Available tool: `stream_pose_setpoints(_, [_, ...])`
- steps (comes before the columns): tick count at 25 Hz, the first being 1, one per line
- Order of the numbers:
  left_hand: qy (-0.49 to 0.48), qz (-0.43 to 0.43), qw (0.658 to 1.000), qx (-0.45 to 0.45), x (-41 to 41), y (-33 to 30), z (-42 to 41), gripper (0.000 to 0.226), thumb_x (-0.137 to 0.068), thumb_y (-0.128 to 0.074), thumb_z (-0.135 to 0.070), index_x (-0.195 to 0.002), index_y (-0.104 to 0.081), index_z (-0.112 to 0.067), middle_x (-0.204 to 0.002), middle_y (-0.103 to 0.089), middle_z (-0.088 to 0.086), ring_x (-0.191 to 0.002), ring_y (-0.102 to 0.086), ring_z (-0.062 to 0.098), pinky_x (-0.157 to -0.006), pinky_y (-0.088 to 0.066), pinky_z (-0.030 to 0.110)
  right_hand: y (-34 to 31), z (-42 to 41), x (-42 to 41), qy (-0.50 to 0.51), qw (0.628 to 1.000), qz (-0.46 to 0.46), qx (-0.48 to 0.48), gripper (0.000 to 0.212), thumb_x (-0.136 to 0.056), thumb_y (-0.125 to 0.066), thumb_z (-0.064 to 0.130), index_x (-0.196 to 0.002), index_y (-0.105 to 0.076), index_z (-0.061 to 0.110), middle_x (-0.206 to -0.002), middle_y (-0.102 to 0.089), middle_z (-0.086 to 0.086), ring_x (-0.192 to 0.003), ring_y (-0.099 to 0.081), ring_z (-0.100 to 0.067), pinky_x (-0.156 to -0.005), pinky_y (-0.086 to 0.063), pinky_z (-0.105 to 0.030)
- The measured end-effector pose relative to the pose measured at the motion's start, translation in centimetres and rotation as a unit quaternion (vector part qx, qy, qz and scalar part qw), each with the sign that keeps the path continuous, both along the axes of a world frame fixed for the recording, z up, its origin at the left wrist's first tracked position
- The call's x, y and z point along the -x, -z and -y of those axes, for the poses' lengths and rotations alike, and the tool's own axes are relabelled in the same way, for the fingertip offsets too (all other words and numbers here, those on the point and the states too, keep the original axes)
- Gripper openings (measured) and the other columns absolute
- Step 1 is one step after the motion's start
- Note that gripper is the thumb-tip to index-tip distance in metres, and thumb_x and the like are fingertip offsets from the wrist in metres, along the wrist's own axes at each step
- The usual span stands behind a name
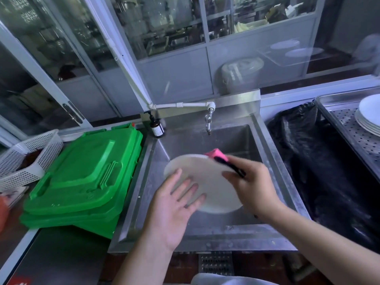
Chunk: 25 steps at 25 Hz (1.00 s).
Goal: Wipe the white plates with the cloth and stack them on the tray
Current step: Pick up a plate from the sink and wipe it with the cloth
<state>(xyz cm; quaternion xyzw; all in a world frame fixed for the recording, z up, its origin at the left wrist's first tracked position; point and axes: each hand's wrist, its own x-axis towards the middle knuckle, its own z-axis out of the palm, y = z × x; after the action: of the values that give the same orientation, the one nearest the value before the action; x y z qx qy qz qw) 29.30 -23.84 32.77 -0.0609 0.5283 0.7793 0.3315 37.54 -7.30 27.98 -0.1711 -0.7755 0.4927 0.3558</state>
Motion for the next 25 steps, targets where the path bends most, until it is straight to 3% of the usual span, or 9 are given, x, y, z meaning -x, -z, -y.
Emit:
stream_pose_setpoints(3, [-0.011,-0.234,0.958,0.164,1.4,1.7,1.9,0.069,-0.079,-0.083,-0.022,-0.14,-0.054,-0.036,-0.149,-0.052,-0.001,-0.13,-0.055,0.009,-0.114,-0.039,0.044,1.2,-1.7,-0.2,0.024,0.919,0.028,0.392,0.042,-0.078,-0.069,-0.011,-0.1,-0.08,0.022,-0.081,-0.076,-0.003,-0.071,-0.067,-0.026,-0.064,-0.051,-0.036])
stream_pose_setpoints(5, [0.05,-0.219,0.961,0.162,2.5,2.7,3.2,0.088,-0.073,-0.088,-0.023,-0.147,-0.045,-0.044,-0.152,-0.049,-0.004,-0.134,-0.053,0.017,-0.11,-0.043,0.049,2.1,-2.1,-1.4,0.015,0.86,0.054,0.507,0.027,-0.08,-0.067,-0.01,-0.095,-0.077,0.011,-0.086,-0.072,-0.018,-0.07,-0.064,-0.033,-0.066,-0.048,-0.046])
stream_pose_setpoints(8, [0.177,-0.097,0.977,0.065,1.6,3.7,3.4,0.085,-0.068,-0.075,-0.007,-0.146,-0.048,-0.029,-0.136,-0.066,0.007,-0.118,-0.067,0.029,-0.088,-0.059,0.045,3.2,-1.7,-3.3,-0.01,0.836,0.068,0.545,0.022,-0.083,-0.067,-0.005,-0.098,-0.075,0.009,-0.096,-0.073,-0.022,-0.075,-0.066,-0.036,-0.069,-0.048,-0.051])
stream_pose_setpoints(12, [0.153,-0.088,0.983,0.05,-0.6,5.1,2.9,0.071,-0.063,-0.066,0.003,-0.129,-0.065,-0.024,-0.123,-0.071,0.011,-0.117,-0.062,0.037,-0.071,-0.061,0.039,4.1,-1.4,-5.2,-0.026,0.829,0.104,0.549,0.025,-0.084,-0.07,0.001,-0.108,-0.073,0.007,-0.1,-0.075,-0.019,-0.075,-0.07,-0.034,-0.056,-0.054,-0.038])
stream_pose_setpoints(15, [0.149,-0.103,0.982,0.046,-1.2,5.2,2.8,0.066,-0.061,-0.066,0.004,-0.118,-0.073,-0.027,-0.121,-0.071,0.012,-0.114,-0.063,0.036,-0.076,-0.062,0.041,4.3,-1.8,-6.1,-0.019,0.826,0.126,0.549,0.023,-0.082,-0.073,-0.001,-0.105,-0.072,0.002,-0.093,-0.074,-0.022,-0.062,-0.068,-0.032,-0.048,-0.052,-0.035])
stream_pose_setpoints(18, [0.141,-0.11,0.982,0.054,-1.6,5.2,3.1,0.068,-0.06,-0.068,0.004,-0.12,-0.071,-0.028,-0.121,-0.072,0.012,-0.114,-0.064,0.035,-0.077,-0.061,0.041,4.3,-2.9,-6.7,0.024,0.828,0.109,0.55,0.017,-0.088,-0.066,-0.003,-0.102,-0.074,0.004,-0.094,-0.073,-0.027,-0.066,-0.068,-0.035,-0.066,-0.057,-0.049])
stream_pose_setpoints(20, [0.139,-0.121,0.982,0.05,-1.5,4.9,3.5,0.07,-0.06,-0.068,0.004,-0.12,-0.071,-0.031,-0.122,-0.072,0.01,-0.114,-0.065,0.033,-0.074,-0.061,0.037,3.9,-3.8,-6.7,0.056,0.856,0.058,0.511,0.029,-0.093,-0.056,-0.006,-0.106,-0.076,0.011,-0.095,-0.074,-0.023,-0.072,-0.071,-0.032,-0.077,-0.056,-0.051])
stream_pose_setpoints(22, [0.139,-0.132,0.98,0.049,-1.3,4.5,3.7,0.07,-0.06,-0.068,0.004,-0.119,-0.071,-0.034,-0.123,-0.071,0.009,-0.114,-0.064,0.032,-0.075,-0.061,0.035,2.3,-4.1,-5.8,0.053,0.925,-0.022,0.375,0.039,-0.096,-0.054,-0.005,-0.109,-0.078,0.023,-0.104,-0.077,-0.009,-0.088,-0.071,-0.021,-0.085,-0.056,-0.039])
stream_pose_setpoints(25, [0.145,-0.14,0.978,0.048,-1.1,4.0,3.7,0.072,-0.06,-0.065,0.005,-0.123,-0.07,-0.03,-0.122,-0.071,0.012,-0.112,-0.065,0.033,-0.077,-0.06,0.036,-0.2,-3.3,-2.6,-0.03,0.994,-0.091,-0.058,0.044,-0.096,-0.053,-0.006,-0.128,-0.067,0.019,-0.136,-0.063,0.002,-0.134,-0.052,-0.014,-0.114,-0.039,-0.041])
